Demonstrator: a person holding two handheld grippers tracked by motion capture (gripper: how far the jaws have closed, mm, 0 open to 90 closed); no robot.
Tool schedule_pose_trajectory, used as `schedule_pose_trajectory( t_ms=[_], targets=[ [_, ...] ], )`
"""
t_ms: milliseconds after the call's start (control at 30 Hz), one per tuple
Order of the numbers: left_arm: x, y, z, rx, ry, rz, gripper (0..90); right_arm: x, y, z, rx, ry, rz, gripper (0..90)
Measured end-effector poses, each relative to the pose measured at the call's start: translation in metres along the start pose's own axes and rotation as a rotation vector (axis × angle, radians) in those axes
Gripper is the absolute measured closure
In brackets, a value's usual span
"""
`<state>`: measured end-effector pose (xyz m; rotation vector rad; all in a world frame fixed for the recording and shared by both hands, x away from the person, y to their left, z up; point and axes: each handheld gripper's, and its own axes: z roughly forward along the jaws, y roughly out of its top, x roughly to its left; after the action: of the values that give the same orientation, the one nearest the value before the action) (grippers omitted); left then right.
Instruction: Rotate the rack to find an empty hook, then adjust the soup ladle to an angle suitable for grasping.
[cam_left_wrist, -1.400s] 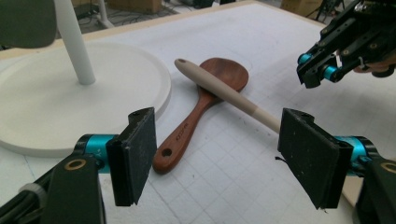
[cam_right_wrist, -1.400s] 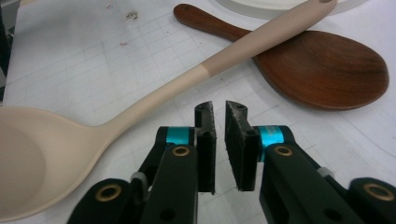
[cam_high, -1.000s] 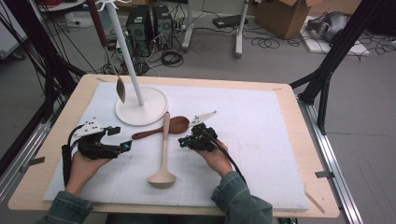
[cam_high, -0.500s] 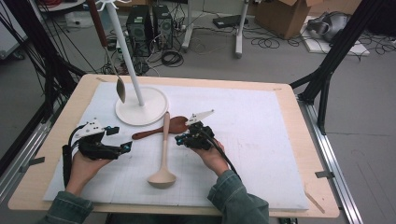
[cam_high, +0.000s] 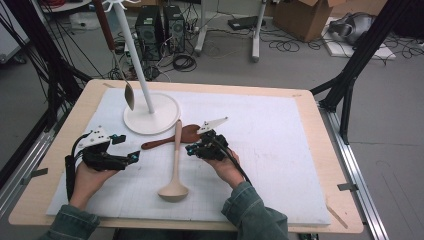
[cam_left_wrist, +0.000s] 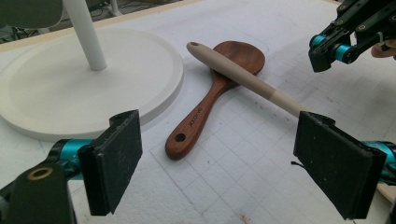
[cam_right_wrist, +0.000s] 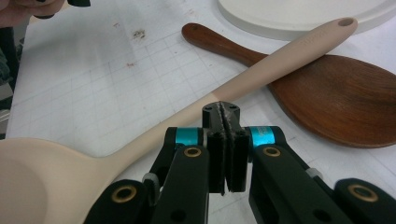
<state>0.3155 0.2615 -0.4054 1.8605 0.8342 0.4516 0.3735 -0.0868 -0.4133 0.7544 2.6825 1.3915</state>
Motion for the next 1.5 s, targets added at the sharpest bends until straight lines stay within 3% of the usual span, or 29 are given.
schedule_pose_trajectory(
  t_ms=[400, 667, 967, 1233, 1500],
  targets=[
    [0.001, 0.0, 0.0, 0.007, 0.005, 0.002, 16.2, 0.003, 0.002, 0.005, 0.001, 0.014, 0.003, 89.6],
    [0.001, -0.001, -0.001, 0.007, 0.005, 0.002, 16.5, 0.015, 0.007, 0.017, 0.008, 0.049, -0.014, 89.7],
    [-0.001, 0.0, 0.0, 0.011, -0.005, 0.004, 16.9, 0.016, 0.008, 0.025, 0.035, 0.011, -0.001, 89.5],
    [-0.002, 0.0, 0.0, 0.009, -0.003, 0.003, 17.1, 0.016, 0.006, 0.03, 0.058, -0.018, 0.042, 71.9],
    [-0.002, 0.0, 0.0, 0.009, -0.003, 0.005, 17.2, 0.016, 0.003, 0.037, 0.07, -0.035, 0.09, 45.6]
  ],
)
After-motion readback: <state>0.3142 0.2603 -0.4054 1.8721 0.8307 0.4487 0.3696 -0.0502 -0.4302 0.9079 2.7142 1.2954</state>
